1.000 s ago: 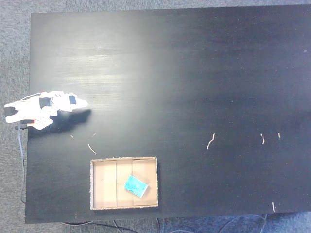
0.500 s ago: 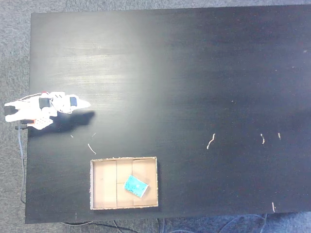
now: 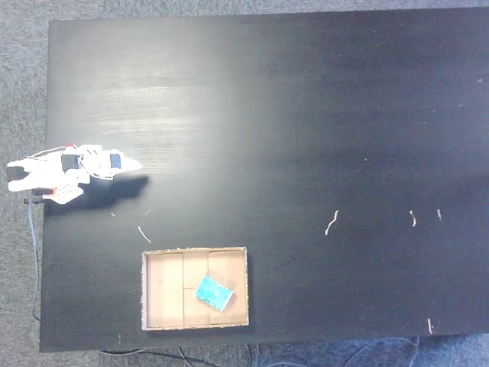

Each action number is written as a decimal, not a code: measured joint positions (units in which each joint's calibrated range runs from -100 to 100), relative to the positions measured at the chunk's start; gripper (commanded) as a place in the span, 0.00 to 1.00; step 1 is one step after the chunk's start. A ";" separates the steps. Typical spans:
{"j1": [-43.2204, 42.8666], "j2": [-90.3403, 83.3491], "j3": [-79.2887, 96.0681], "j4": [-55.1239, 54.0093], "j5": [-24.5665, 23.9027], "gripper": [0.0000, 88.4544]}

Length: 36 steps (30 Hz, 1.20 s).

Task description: Pick the green block and drop it in the box on the right.

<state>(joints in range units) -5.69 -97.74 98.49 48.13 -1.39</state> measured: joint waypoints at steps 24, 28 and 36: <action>0.00 0.00 0.00 0.00 0.68 0.00; 0.00 0.00 0.00 0.00 0.68 0.00; 0.00 0.00 0.00 0.00 0.68 0.00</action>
